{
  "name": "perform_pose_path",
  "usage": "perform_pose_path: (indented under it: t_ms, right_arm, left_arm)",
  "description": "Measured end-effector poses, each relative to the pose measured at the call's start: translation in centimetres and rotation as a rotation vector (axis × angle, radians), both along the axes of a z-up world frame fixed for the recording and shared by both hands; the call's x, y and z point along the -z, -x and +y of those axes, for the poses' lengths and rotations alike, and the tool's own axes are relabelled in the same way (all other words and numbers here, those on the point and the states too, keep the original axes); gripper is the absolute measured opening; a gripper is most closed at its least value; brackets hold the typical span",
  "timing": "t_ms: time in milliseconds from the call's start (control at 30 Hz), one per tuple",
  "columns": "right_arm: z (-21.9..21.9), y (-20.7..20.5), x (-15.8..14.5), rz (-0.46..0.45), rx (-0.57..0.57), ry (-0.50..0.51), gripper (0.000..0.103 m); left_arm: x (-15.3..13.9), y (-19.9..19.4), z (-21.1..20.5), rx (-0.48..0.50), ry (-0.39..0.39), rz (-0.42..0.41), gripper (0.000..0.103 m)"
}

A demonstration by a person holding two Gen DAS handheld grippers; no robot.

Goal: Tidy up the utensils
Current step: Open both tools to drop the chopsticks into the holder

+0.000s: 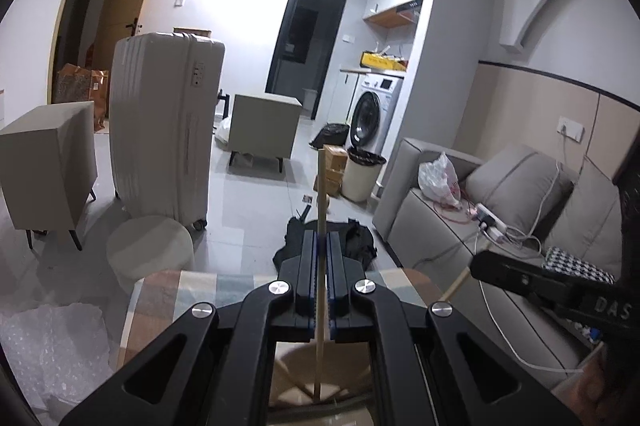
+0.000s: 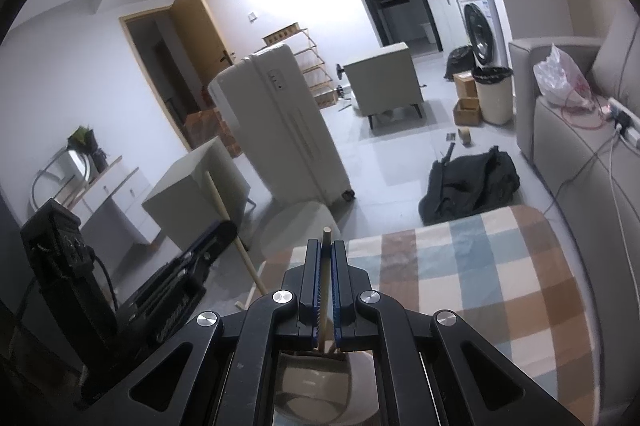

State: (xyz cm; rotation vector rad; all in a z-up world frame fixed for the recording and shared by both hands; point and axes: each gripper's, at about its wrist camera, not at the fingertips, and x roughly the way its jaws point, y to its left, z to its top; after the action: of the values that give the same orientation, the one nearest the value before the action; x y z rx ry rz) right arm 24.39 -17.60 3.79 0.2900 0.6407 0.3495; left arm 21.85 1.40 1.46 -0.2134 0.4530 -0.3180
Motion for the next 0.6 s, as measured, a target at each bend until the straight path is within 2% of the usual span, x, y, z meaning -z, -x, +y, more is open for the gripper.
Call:
perform_pose_path:
  t_ms: [200, 333, 467, 500, 567, 600]
  right_arm:
    - [0.3, 0.8, 1.1, 0.035, -0.016, 0.007, 0.004]
    - [0.4, 1.3, 1.9, 0.067, -0.016, 0.014, 0.004]
    - [-0.3, 2.1, 2.3, 0.100, 0.003, -0.009, 0.008]
    - [-0.6, 2.4, 2.3, 0.105, 0.006, -0.019, 0.010]
    - [-1.2, 3.3, 2.1, 0.109, 0.024, -0.030, 0.021]
    - [-1.6, 4.0, 1.9, 0.105, 0.032, -0.040, 0.029]
  left_arm:
    - [0.3, 1.0, -0.3, 0.073, -0.017, 0.080, 0.000]
    - [1.4, 1.1, -0.5, 0.131, -0.037, 0.186, 0.000]
    - [1.3, 1.7, 0.3, 0.109, -0.036, 0.260, 0.001]
    - [1.2, 1.8, 0.5, 0.102, -0.038, 0.280, 0.006]
    - [0.7, 2.6, 0.9, 0.080, -0.044, 0.292, 0.014]
    - [0.3, 3.3, 1.2, 0.069, -0.050, 0.285, 0.024]
